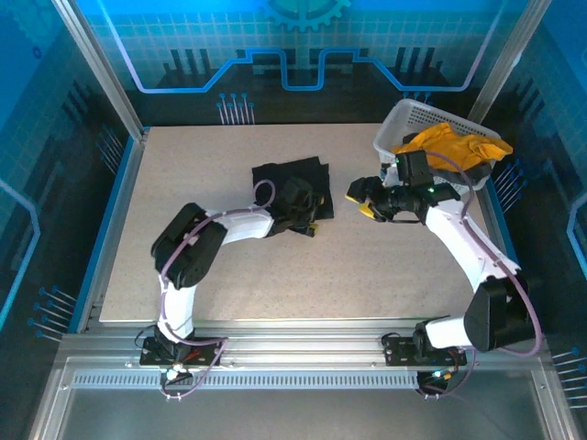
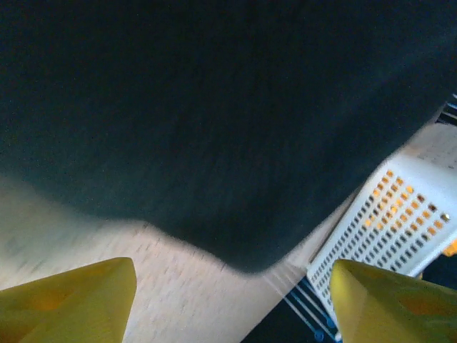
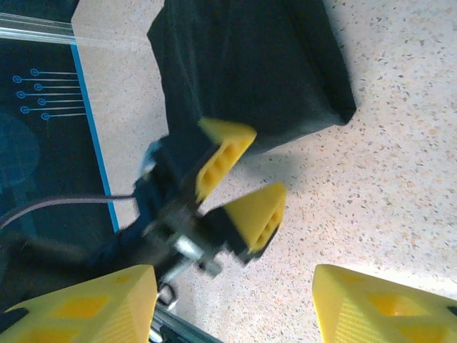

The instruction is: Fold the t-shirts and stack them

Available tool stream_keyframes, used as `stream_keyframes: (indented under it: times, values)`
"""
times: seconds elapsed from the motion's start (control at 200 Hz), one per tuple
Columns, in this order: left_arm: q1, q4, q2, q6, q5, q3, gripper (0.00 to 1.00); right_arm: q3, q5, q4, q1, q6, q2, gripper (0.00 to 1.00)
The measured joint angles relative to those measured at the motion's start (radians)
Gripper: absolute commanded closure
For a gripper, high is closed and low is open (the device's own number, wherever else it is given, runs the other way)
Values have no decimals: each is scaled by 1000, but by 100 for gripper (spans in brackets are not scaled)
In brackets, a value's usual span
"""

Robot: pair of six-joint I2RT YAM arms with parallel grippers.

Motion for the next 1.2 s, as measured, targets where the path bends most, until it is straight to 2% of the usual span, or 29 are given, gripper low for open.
stream_keyframes:
  times: [0.035,0.14,0.17,0.27,0.375,0.485,0.585,0.7,0.8,0.99,1.195]
  values:
    - [0,6,30,-21,-18,20,49,-11,-3,0,-9,0,-25,40]
    - [6,14,83,-60,-58,42,91,-36,-7,-2,-29,0,-89,39]
    - [11,15,89,-64,-66,42,100,-43,-8,-3,-33,0,-103,40]
    - [43,42,87,-62,-69,33,100,-58,-15,-14,-40,0,-127,40]
    - [135,72,49,2,-51,-37,100,-74,-21,-22,-42,1,-131,40]
    - [302,71,-21,114,-13,-119,100,-87,-28,-24,-43,2,-131,40]
    - [488,74,-45,259,55,-142,100,-88,-31,-21,-45,2,-129,40]
    - [675,34,-42,481,132,-109,100,-88,-35,-21,-45,2,-114,40]
    - [787,-6,-3,634,201,-20,100,-88,-41,-14,-45,2,-100,40]
    - [885,-122,144,889,305,213,100,-88,-53,12,-29,2,-88,40]
    - [897,-249,181,1071,327,283,100,-88,-56,27,-15,5,-71,40]
